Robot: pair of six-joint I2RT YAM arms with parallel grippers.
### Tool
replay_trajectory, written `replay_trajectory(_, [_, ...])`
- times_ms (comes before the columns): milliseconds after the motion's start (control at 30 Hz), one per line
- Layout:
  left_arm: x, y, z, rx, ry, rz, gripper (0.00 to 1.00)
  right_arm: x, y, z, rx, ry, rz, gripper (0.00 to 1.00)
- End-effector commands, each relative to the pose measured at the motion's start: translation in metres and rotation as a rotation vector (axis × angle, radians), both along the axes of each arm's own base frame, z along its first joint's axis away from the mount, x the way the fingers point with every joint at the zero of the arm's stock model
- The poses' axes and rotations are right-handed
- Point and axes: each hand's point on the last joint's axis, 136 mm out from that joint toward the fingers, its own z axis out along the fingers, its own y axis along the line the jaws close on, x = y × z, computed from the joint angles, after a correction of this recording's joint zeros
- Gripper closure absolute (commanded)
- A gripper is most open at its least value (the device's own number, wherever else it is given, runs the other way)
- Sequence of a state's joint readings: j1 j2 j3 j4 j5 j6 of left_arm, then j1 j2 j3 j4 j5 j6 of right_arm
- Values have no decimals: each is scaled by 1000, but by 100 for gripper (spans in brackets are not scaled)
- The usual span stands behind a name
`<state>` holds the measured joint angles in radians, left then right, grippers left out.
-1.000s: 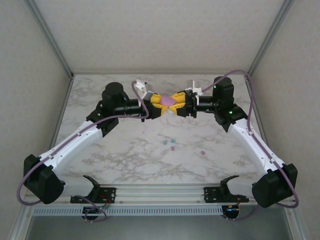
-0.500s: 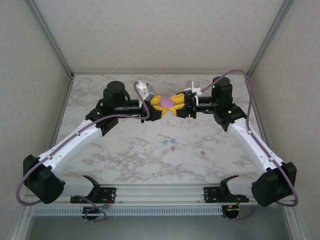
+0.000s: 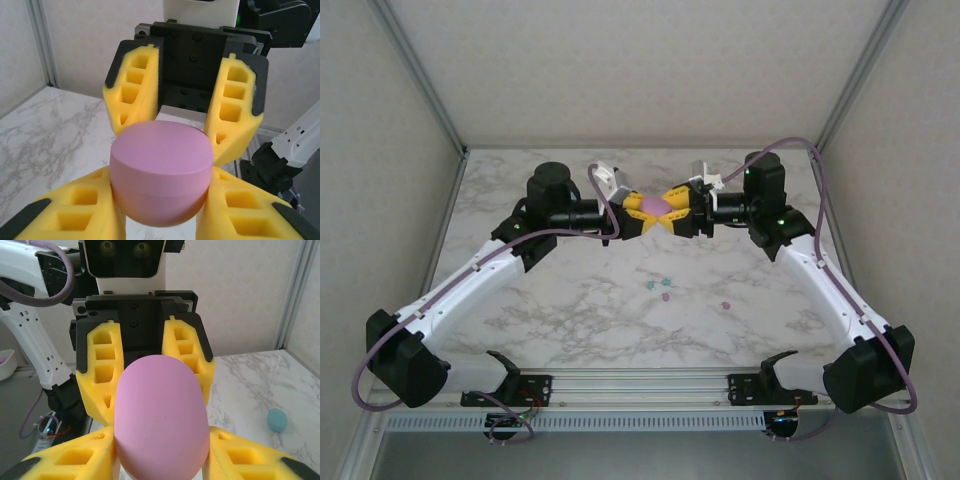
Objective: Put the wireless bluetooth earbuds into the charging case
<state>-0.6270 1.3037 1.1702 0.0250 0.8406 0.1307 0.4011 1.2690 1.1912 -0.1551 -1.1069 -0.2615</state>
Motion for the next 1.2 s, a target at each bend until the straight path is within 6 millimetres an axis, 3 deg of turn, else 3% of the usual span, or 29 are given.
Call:
replay_trajectory(0, [-21,-3,14,-31,-83,-66,81,8,2,5,-17,42,-39,52])
replay_trajectory(333, [-25,3,6,6,-127,-55,84,30,-4,14,2,173,-145,42])
replay_trajectory(567, [-24,4,6,4,-125,-43,85,35,-6,16,7,193,-178,37])
replay_trajectory(733, [-22,4,6,-13,-113,-29,85,55,-11,13,-4,237,-300,32])
replay_trajectory(967, [-9,6,-1,-16,-77,54,84,50,-14,32,25,250,-313,26])
replay_trajectory(1067, [4,9,-12,-7,-57,133,84,42,-22,47,53,254,-357,19])
replay_trajectory(1167, [13,15,-17,-30,-49,201,84,45,-43,53,57,288,-526,1])
